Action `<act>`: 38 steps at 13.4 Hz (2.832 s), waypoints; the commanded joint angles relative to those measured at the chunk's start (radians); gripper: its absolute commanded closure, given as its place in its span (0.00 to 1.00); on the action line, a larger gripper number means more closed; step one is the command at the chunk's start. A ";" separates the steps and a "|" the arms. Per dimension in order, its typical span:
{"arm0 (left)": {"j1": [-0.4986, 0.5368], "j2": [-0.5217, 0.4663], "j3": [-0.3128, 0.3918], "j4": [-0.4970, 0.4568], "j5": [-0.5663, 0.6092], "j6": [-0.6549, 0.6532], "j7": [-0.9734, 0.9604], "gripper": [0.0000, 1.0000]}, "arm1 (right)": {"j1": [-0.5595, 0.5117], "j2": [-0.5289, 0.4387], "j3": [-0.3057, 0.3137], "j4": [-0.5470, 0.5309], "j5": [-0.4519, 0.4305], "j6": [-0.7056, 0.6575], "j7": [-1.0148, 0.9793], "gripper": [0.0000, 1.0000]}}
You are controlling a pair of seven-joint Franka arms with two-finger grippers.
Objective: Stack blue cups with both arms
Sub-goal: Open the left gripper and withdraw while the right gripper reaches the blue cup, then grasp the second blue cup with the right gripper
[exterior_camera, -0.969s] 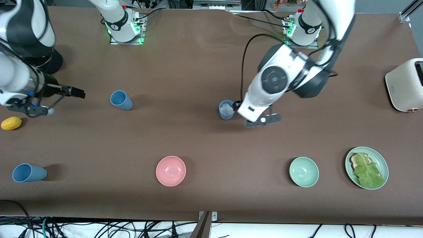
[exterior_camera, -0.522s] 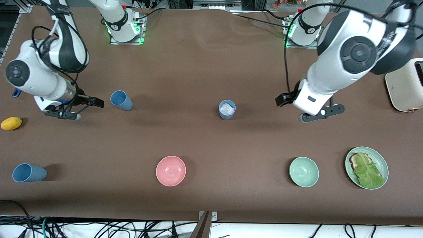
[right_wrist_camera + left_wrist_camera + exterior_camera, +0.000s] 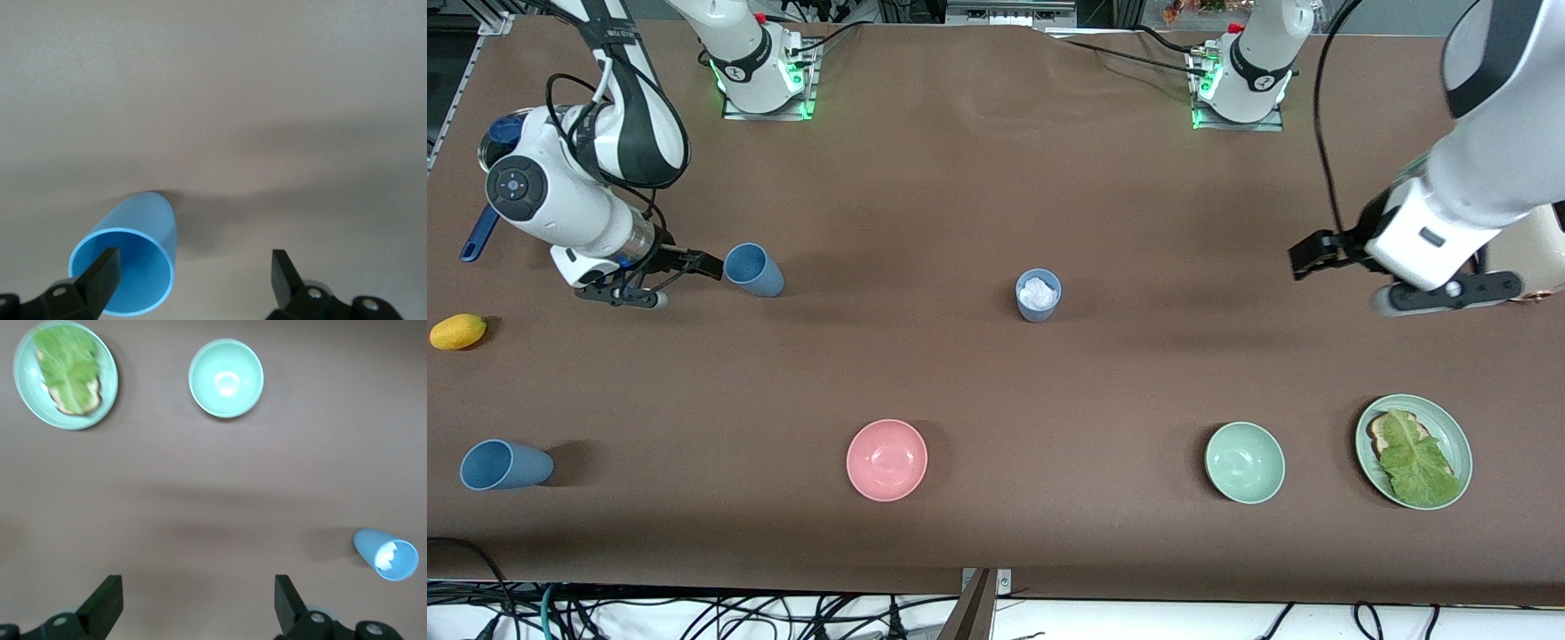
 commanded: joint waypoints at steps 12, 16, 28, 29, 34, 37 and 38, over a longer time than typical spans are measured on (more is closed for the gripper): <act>0.032 -0.094 0.008 -0.128 -0.015 0.028 0.068 0.00 | 0.000 0.044 0.036 -0.034 0.007 0.049 -0.130 0.00; 0.034 -0.094 0.008 -0.128 -0.015 0.018 0.067 0.00 | 0.000 0.064 0.036 -0.034 0.007 0.050 -0.130 0.05; 0.034 -0.090 0.009 -0.127 -0.017 0.012 0.067 0.00 | 0.000 0.087 0.036 -0.026 0.012 0.041 -0.111 0.93; 0.035 -0.090 0.009 -0.127 -0.017 0.012 0.067 0.00 | 0.000 0.088 0.037 -0.026 0.012 0.039 -0.110 1.00; 0.037 -0.090 0.011 -0.127 -0.017 0.012 0.065 0.00 | 0.002 0.076 0.053 0.023 0.014 -0.011 -0.069 1.00; 0.037 -0.090 0.011 -0.127 -0.017 0.012 0.065 0.00 | 0.002 0.076 0.053 0.075 0.014 -0.077 -0.067 1.00; 0.037 -0.090 0.011 -0.127 -0.017 0.012 0.065 0.00 | 0.002 0.076 0.057 0.096 0.014 -0.095 -0.067 1.00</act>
